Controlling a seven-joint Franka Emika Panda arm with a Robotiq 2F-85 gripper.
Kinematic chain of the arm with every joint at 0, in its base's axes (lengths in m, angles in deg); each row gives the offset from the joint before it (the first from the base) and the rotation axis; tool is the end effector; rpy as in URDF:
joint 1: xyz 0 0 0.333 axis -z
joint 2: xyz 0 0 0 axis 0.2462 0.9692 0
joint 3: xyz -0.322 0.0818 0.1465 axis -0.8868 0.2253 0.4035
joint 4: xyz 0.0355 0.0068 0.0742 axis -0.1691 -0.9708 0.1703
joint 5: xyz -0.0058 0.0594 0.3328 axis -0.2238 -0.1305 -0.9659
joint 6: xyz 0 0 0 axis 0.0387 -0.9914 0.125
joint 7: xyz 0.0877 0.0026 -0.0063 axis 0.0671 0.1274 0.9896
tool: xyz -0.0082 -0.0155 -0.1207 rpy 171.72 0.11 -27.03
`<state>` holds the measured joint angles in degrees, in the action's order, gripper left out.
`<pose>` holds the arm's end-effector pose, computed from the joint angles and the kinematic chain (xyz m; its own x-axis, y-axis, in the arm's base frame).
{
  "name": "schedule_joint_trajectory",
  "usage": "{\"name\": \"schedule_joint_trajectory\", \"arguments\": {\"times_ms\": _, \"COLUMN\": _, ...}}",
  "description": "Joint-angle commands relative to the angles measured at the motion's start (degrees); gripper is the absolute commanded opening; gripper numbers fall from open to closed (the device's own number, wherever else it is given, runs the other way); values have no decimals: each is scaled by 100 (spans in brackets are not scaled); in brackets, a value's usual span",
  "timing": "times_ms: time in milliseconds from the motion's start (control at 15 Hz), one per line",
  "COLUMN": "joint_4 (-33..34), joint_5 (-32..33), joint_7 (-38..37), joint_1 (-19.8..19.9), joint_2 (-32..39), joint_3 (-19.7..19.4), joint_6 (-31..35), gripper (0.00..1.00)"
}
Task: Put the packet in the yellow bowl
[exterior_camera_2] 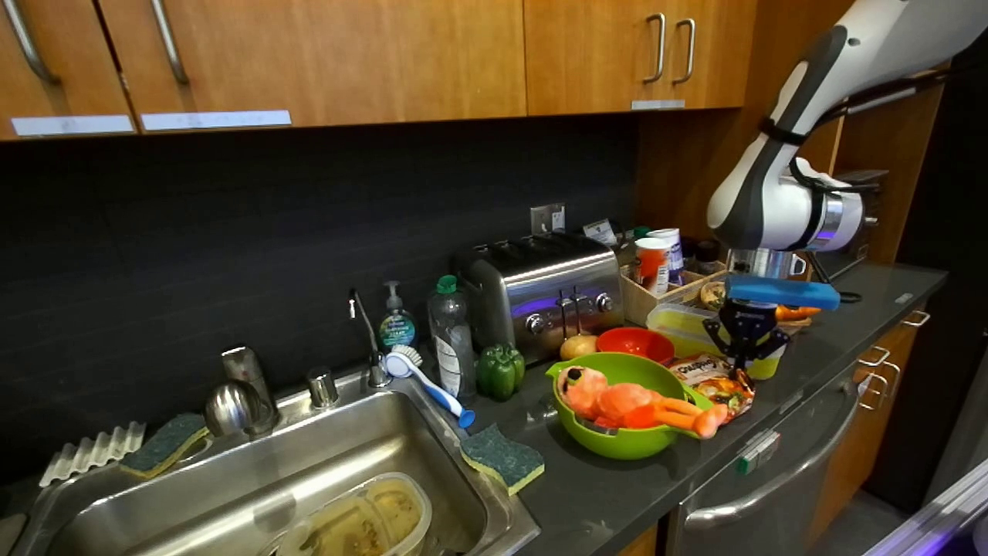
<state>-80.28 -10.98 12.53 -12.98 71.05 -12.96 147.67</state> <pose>0.3624 -0.0353 0.2695 0.7410 -0.6551 -0.1474 -0.6690 -0.7391 -0.0779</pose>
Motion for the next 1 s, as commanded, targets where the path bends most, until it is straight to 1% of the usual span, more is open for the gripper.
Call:
{"name": "schedule_joint_trajectory", "arguments": {"times_ms": 0, "joint_4": -415, "joint_5": 618, "joint_7": -1059, "joint_1": -107, "joint_2": -152, "joint_3": -88, "joint_6": 410, "gripper": 0}}
{"name": "schedule_joint_trajectory", "arguments": {"times_ms": 67, "joint_4": -501, "joint_5": 864, "joint_7": -1398, "joint_1": -139, "joint_2": -189, "joint_3": -111, "joint_6": 503, "gripper": 0}}
{"name": "schedule_joint_trajectory", "arguments": {"times_ms": 133, "joint_4": -138, "joint_5": 1138, "joint_7": -1702, "joint_1": -146, "joint_2": 112, "joint_3": -143, "joint_6": 459, "gripper": 0}}
{"name": "schedule_joint_trajectory", "arguments": {"times_ms": 333, "joint_4": -139, "joint_5": 1916, "joint_7": -2539, "joint_1": -224, "joint_2": -5, "joint_3": -188, "joint_6": 357, "gripper": 0}}
{"name": "schedule_joint_trajectory", "arguments": {"times_ms": 467, "joint_4": -122, "joint_5": 2307, "joint_7": -2983, "joint_1": -256, "joint_2": -68, "joint_3": -191, "joint_6": 279, "gripper": 0}}
{"name": "schedule_joint_trajectory", "arguments": {"times_ms": 667, "joint_4": -180, "joint_5": 2641, "joint_7": -3433, "joint_1": -317, "joint_2": -177, "joint_3": -135, "joint_6": 257, "gripper": 0}}
{"name": "schedule_joint_trajectory", "arguments": {"times_ms": 933, "joint_4": -191, "joint_5": 2662, "joint_7": -3626, "joint_1": -374, "joint_2": -268, "joint_3": -57, "joint_6": 269, "gripper": 0}}
